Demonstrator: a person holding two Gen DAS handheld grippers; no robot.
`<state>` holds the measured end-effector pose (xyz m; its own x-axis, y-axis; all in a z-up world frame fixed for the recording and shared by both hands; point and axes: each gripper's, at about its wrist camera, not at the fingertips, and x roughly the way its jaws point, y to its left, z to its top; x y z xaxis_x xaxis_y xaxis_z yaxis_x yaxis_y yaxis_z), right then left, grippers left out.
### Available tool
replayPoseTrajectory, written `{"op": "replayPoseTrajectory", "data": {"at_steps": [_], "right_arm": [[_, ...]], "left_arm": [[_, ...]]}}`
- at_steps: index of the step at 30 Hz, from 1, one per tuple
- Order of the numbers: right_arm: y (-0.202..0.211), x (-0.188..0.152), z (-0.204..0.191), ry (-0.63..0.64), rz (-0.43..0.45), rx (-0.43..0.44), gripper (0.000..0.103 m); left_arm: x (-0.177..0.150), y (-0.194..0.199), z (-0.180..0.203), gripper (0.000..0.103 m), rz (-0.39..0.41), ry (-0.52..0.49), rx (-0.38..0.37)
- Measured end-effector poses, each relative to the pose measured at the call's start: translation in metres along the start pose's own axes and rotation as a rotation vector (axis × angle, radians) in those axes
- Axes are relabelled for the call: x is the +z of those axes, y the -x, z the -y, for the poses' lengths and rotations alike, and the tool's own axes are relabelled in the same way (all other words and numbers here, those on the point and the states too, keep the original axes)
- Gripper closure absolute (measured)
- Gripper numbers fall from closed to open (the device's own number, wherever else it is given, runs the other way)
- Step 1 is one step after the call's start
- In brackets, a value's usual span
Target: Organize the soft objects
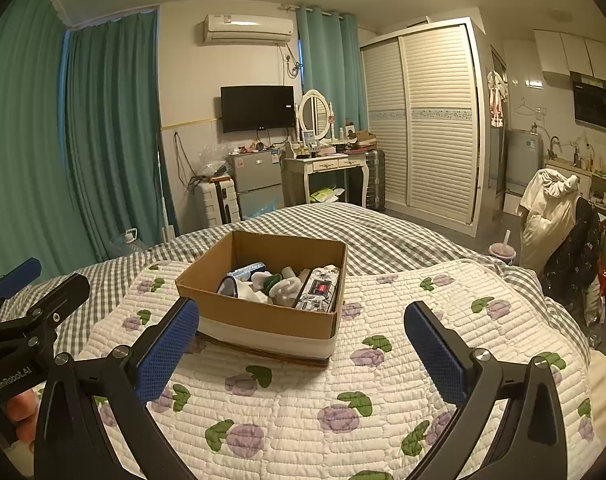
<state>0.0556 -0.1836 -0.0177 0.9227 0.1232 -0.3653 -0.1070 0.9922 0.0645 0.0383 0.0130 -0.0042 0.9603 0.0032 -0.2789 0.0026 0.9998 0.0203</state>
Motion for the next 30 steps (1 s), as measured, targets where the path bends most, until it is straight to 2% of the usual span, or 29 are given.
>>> {"op": "replayPoseTrajectory", "data": {"at_steps": [30], "right_arm": [[0.0006,-0.0026,-0.0039,0.002,-0.008,-0.005,0.0]], "left_arm": [[-0.0042,0.0006,-0.0005,0.002,-0.001,0.011,-0.009]]}}
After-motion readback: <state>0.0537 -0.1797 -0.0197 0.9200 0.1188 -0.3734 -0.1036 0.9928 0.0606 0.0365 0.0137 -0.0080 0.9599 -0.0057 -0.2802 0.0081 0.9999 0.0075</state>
